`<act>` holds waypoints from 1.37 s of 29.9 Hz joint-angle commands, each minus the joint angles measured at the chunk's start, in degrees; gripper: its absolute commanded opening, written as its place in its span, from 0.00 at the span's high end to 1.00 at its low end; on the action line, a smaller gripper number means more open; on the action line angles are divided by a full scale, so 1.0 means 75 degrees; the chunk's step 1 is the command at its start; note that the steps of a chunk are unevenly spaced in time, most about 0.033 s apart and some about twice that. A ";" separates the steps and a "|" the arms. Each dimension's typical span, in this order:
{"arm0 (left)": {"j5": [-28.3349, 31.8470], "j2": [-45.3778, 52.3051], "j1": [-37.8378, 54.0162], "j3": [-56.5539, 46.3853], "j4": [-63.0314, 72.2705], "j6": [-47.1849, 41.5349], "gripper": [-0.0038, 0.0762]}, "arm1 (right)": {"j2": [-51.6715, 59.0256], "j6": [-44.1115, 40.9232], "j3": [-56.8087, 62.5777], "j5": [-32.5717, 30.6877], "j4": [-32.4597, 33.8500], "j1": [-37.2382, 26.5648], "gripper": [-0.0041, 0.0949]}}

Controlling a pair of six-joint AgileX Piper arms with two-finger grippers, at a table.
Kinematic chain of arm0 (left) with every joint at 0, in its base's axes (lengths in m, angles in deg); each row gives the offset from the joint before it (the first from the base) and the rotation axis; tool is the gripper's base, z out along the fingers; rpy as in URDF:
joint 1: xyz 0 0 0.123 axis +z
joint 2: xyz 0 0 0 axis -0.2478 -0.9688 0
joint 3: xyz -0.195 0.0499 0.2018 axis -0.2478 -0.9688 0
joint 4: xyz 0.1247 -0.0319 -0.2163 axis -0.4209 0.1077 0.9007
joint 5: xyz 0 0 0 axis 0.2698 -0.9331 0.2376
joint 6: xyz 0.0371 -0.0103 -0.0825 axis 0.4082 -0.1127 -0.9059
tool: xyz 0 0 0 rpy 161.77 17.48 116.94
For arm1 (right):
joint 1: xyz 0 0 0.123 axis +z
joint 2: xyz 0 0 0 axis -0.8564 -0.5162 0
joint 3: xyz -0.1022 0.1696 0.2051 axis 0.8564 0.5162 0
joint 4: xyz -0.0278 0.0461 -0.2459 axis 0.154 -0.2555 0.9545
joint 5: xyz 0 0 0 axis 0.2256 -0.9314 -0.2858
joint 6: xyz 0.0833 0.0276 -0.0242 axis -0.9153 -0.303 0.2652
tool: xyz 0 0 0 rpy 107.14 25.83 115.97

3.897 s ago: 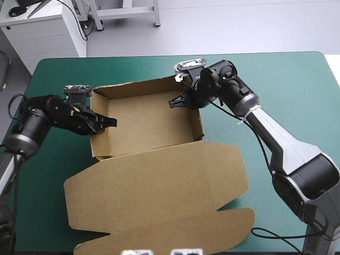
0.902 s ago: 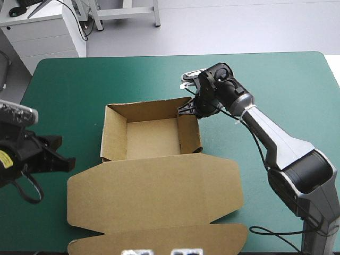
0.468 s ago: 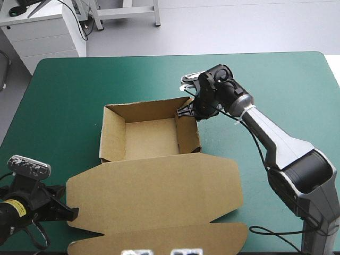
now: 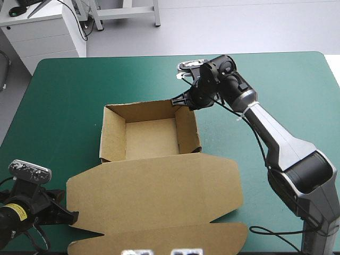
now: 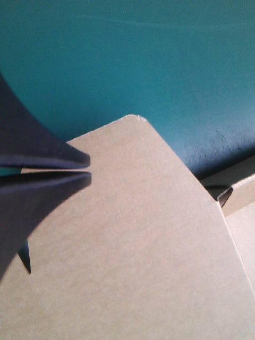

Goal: Fold the box

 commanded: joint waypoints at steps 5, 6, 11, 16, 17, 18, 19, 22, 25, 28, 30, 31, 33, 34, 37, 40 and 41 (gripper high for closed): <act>-0.0285 -0.0060 -0.0048 0.0156 -0.0475 -0.0287 0.96 | 0.0415 0.0007 0.0328 -0.0034 -0.0248 -0.0034 0.70; -0.0285 -0.0060 -0.0048 0.0156 -0.0507 -0.0307 0.96 | 0.0373 0.0037 0.0389 -0.0034 -0.0271 -0.0034 0.70; -0.0285 -0.0047 -0.0048 -0.0033 -0.0572 -0.0326 0.96 | 0.0038 0.0241 0.0543 -0.0033 -0.0503 -0.0034 0.70; -0.0266 0.0329 -0.0048 -0.0945 -0.0543 -0.0573 0.96 | -0.0284 0.0364 0.0543 0.0036 -0.0790 -0.0034 0.70; -0.0236 0.0469 -0.0048 -0.1118 -0.0531 -0.0653 0.96 | -0.0320 0.0364 0.0543 0.0086 -0.0790 -0.0034 0.70; -0.0222 0.0588 -0.0048 -0.1265 -0.0511 -0.0699 0.96 | -0.0401 0.0364 0.0543 0.0103 -0.0758 -0.0034 0.71; -0.0222 0.0748 -0.0048 -0.1382 -0.0511 -0.0699 0.96 | -0.0461 0.0364 0.0543 0.0102 -0.0734 -0.0034 0.71; -0.0207 0.1276 -0.0048 -0.1584 -0.0526 -0.0699 0.96 | -0.0583 0.0364 0.0543 0.0088 -0.0708 -0.0034 0.78; -0.0221 0.1735 -0.0048 -0.1613 -0.0526 -0.0699 0.96 | -0.0596 0.0486 0.0543 0.0102 -0.0605 -0.0034 0.98; -0.0241 0.2013 -0.0048 -0.1631 -0.0526 -0.0711 0.96 | -0.0583 0.0486 0.0366 -0.0014 -0.0179 -0.0122 0.98; -0.0282 0.2105 -0.0048 -0.1667 -0.0526 -0.0759 0.96 | -0.0550 0.0449 0.0216 -0.0032 0.0147 -0.0153 0.98; -0.0282 0.2121 -0.0048 -0.1664 -0.0526 -0.0793 0.96 | -0.0514 0.0449 0.0134 -0.0032 0.0287 -0.0189 0.98; -0.0282 0.2121 -0.0048 -0.1664 -0.0508 -0.0917 0.96 | -0.0395 0.0449 0.0000 -0.0032 0.0611 -0.0346 0.98; -0.0282 0.2121 -0.0048 -0.1664 -0.0508 -0.0940 0.96 | -0.0313 0.0437 -0.0002 -0.0032 0.0744 -0.0477 0.98; -0.0282 0.2121 -0.0048 -0.1664 -0.0508 -0.0940 0.96 | -0.0045 0.0437 -0.0002 -0.0032 0.1047 -0.1100 0.98; -0.0282 0.2121 -0.0048 -0.1664 -0.0508 -0.0940 0.96 | 0.0228 0.0437 0.0013 -0.0032 0.0997 -0.1990 0.98; -0.0282 0.2121 -0.0048 -0.1664 -0.0508 -0.0940 0.96 | 0.0335 0.0451 0.0013 -0.0032 0.0978 -0.2399 0.98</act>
